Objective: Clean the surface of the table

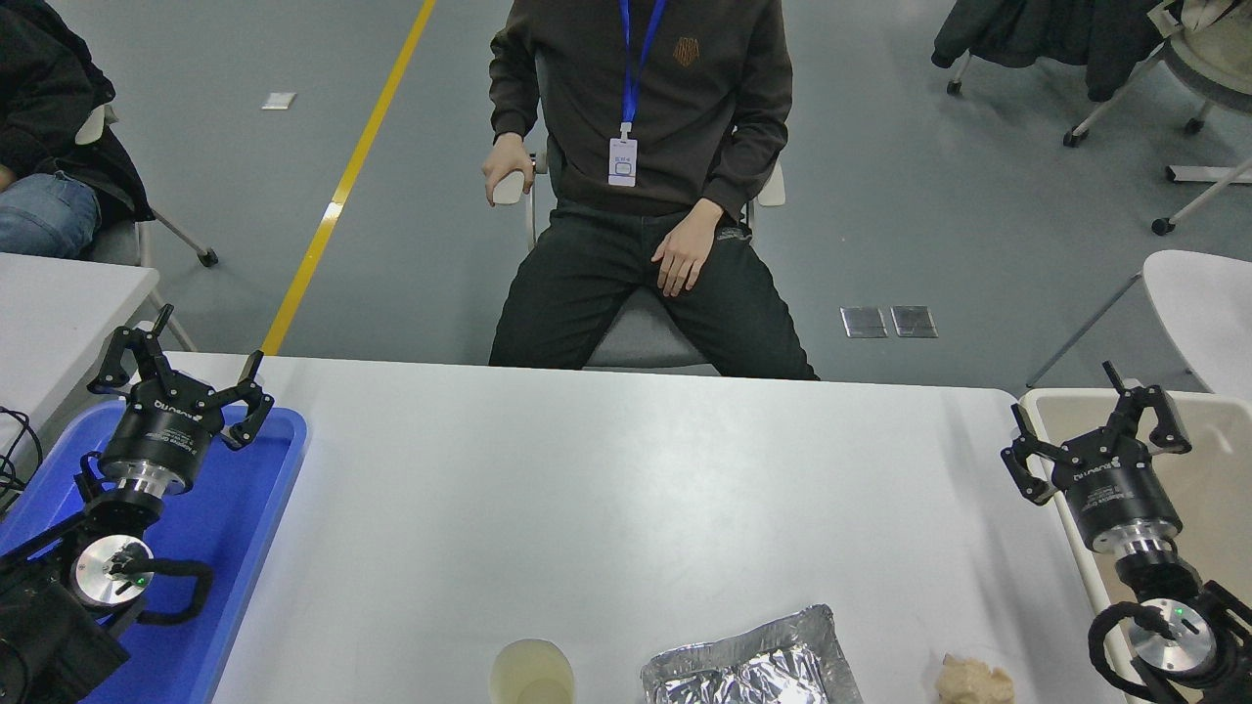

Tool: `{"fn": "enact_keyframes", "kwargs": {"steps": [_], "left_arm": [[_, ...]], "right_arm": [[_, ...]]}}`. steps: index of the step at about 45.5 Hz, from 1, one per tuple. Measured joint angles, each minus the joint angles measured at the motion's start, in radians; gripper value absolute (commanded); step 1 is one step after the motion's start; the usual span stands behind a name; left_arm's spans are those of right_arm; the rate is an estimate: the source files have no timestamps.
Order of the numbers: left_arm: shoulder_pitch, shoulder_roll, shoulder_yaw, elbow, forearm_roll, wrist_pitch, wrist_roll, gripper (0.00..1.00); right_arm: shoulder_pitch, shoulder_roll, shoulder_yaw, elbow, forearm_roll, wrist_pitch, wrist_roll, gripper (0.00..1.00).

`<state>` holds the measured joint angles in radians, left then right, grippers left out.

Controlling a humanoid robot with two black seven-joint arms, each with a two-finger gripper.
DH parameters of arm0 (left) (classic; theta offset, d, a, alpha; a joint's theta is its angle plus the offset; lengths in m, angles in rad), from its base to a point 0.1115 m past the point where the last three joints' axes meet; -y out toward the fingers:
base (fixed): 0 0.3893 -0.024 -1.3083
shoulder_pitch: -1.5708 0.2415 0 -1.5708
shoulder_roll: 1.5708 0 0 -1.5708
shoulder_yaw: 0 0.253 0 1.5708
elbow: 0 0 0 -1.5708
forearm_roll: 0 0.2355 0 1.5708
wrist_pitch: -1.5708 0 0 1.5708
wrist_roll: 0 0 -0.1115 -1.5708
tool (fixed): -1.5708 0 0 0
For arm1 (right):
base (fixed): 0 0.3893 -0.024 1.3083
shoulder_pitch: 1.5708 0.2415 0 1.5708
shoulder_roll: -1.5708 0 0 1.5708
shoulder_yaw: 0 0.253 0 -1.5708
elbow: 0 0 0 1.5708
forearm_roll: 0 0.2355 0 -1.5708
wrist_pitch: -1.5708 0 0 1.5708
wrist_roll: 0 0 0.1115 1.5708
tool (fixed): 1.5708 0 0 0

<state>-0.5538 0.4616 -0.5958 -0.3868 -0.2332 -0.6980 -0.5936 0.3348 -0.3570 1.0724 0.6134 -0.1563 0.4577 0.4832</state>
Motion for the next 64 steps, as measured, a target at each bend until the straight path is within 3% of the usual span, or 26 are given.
{"fn": "enact_keyframes", "kwargs": {"steps": [64], "left_arm": [[0.000, 0.000, 0.001, 0.000, 0.000, 0.000, 0.000, 1.00]], "right_arm": [[0.013, -0.070, -0.007, 0.015, 0.002, -0.012, 0.001, 1.00]]}}
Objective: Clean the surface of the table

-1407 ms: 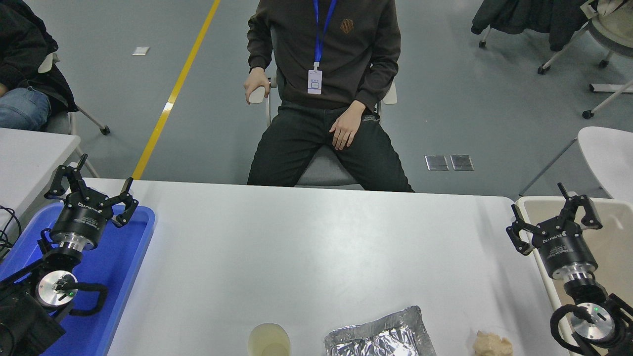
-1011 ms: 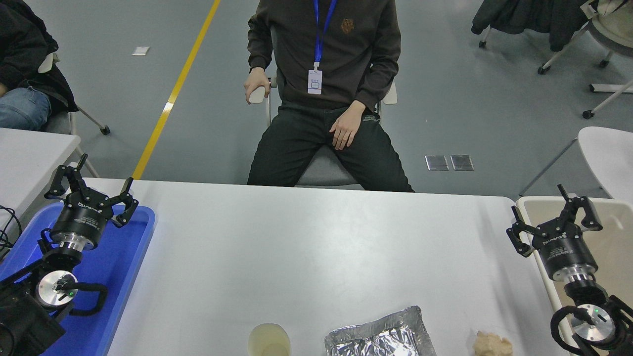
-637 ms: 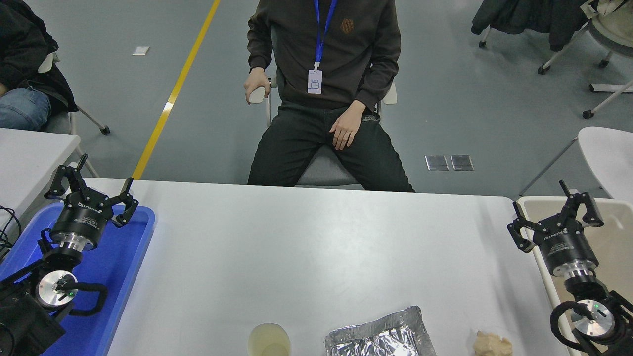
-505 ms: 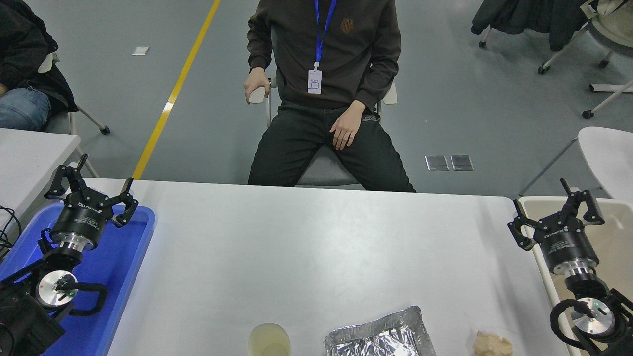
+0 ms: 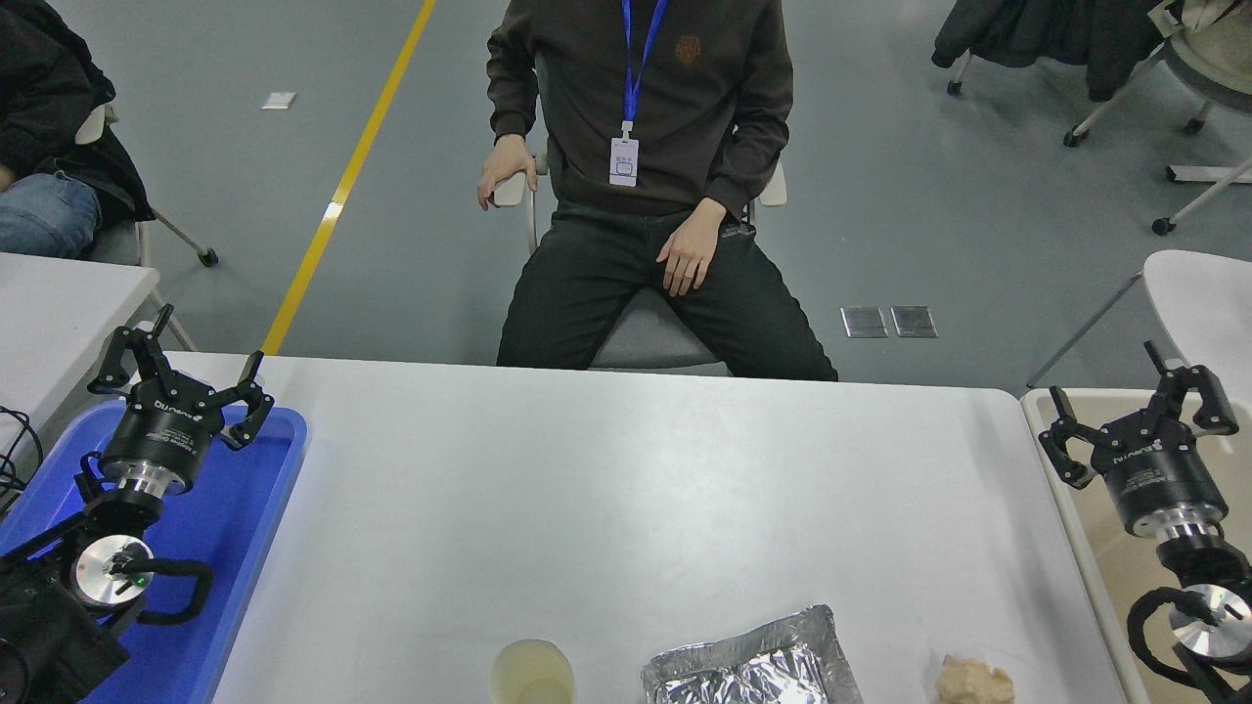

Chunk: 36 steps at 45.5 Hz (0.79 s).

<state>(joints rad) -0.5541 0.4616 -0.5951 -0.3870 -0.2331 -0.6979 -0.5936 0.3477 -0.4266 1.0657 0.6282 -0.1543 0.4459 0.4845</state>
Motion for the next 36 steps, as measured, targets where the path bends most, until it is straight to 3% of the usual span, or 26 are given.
{"fn": "enact_keyframes", "kwargs": {"steps": [19, 36], "left_arm": [[-0.001, -0.001, -0.001, -0.001, 0.000, -0.001, 0.001, 1.00], [-0.001, -0.001, -0.002, -0.001, 0.000, -0.002, 0.001, 1.00]], "right_arm": [[-0.034, -0.043, -0.060, 0.136, -0.026, -0.058, -0.003, 1.00], [-0.074, -0.141, -0.152, 0.405, -0.125, -0.252, -0.011, 1.00]]}}
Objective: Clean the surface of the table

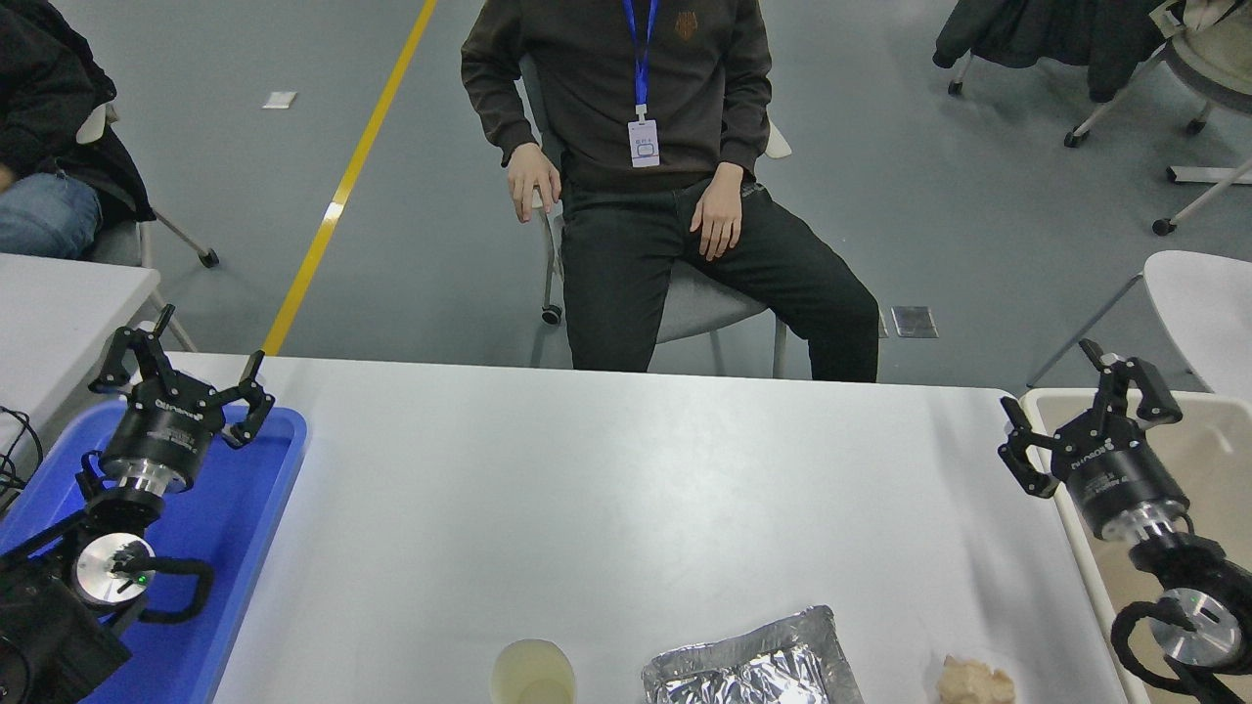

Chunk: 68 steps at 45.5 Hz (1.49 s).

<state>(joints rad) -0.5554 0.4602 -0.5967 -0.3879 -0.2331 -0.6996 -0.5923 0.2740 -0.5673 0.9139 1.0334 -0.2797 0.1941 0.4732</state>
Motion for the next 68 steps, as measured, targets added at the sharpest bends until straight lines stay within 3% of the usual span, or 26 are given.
{"fn": "enact_keyframes", "kwargs": {"steps": [17, 41, 60, 68], "left_arm": [[0.000, 0.000, 0.000, 0.000, 0.000, 0.000, 0.000, 1.00], [0.000, 0.000, 0.000, 0.000, 0.000, 0.000, 0.000, 1.00], [0.000, 0.000, 0.000, 0.000, 0.000, 0.000, 0.000, 1.00], [0.000, 0.000, 0.000, 0.000, 0.000, 0.000, 0.000, 1.00]], "right_arm": [[-0.008, -0.116, -0.050, 0.255, -0.237, -0.059, -0.062, 1.00], [0.053, -0.161, -0.102, 0.545, -0.653, -0.037, -0.313, 1.00], [0.284, -0.091, -0.212, 0.660, -0.778, 0.039, -0.665, 1.00], [0.349, -0.019, -0.235, 0.675, -0.802, 0.111, -0.755, 1.00]]}}
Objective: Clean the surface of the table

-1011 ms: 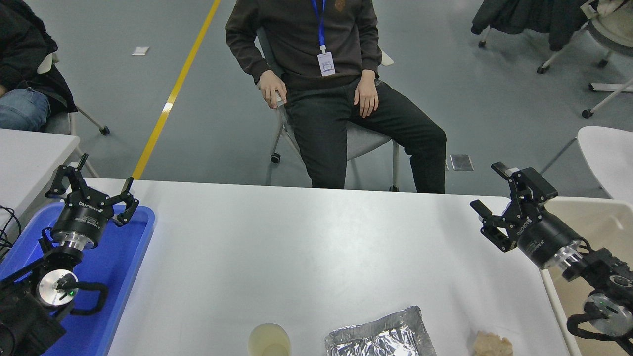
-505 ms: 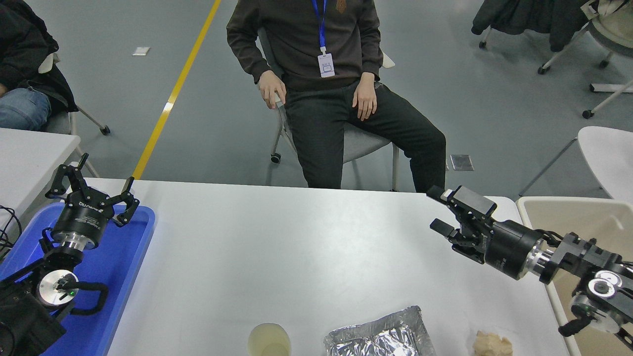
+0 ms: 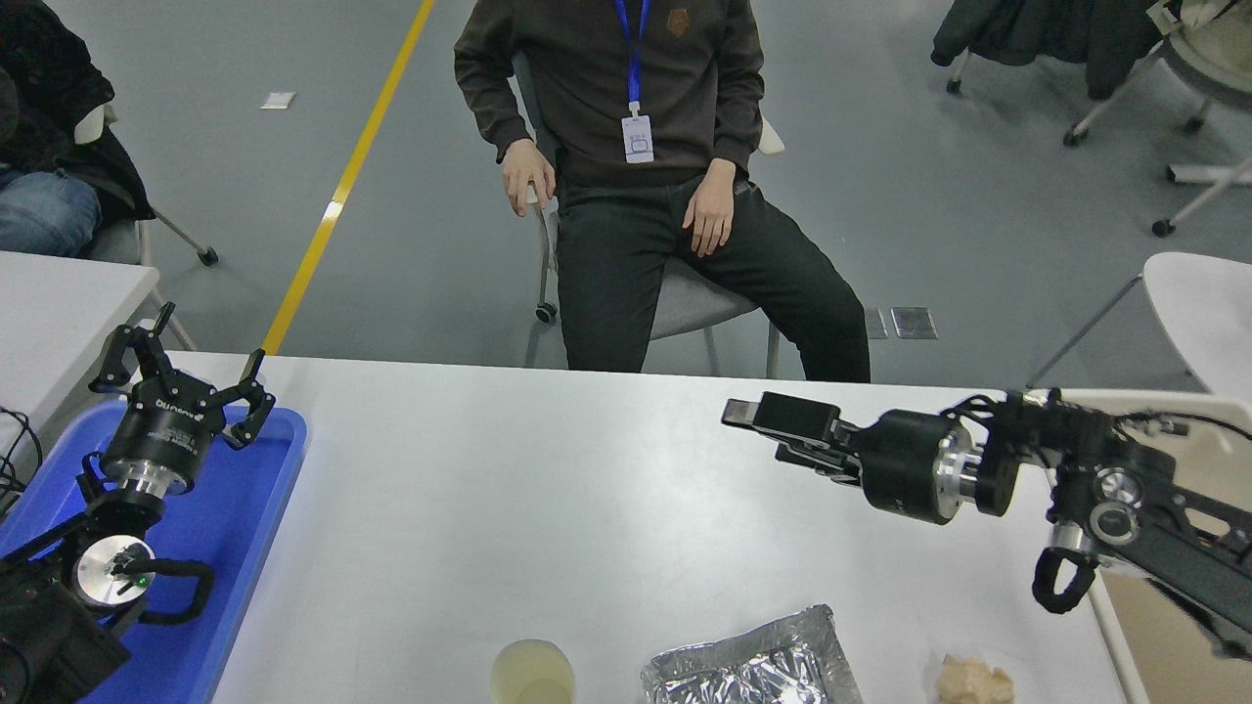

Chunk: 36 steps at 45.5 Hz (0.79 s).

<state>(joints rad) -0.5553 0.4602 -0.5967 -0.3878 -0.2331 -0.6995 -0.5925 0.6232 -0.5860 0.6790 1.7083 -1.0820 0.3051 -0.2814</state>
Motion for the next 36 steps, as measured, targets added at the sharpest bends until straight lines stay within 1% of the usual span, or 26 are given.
{"fn": "enact_keyframes", "kwargs": {"steps": [9, 21, 29, 36], "left_arm": [[0.000, 0.000, 0.000, 0.000, 0.000, 0.000, 0.000, 1.00], [0.000, 0.000, 0.000, 0.000, 0.000, 0.000, 0.000, 1.00], [0.000, 0.000, 0.000, 0.000, 0.000, 0.000, 0.000, 1.00], [0.000, 0.000, 0.000, 0.000, 0.000, 0.000, 0.000, 1.00]], "right_arm": [[0.079, 0.050, -0.076, 0.011, -0.056, 0.083, -0.069, 1.00], [0.213, 0.100, -0.248, 0.014, -0.092, 0.174, -0.159, 1.00], [0.293, 0.149, -0.387, 0.006, -0.126, 0.210, -0.199, 1.00], [0.369, 0.184, -0.482, -0.003, -0.130, 0.225, -0.212, 1.00]]}}
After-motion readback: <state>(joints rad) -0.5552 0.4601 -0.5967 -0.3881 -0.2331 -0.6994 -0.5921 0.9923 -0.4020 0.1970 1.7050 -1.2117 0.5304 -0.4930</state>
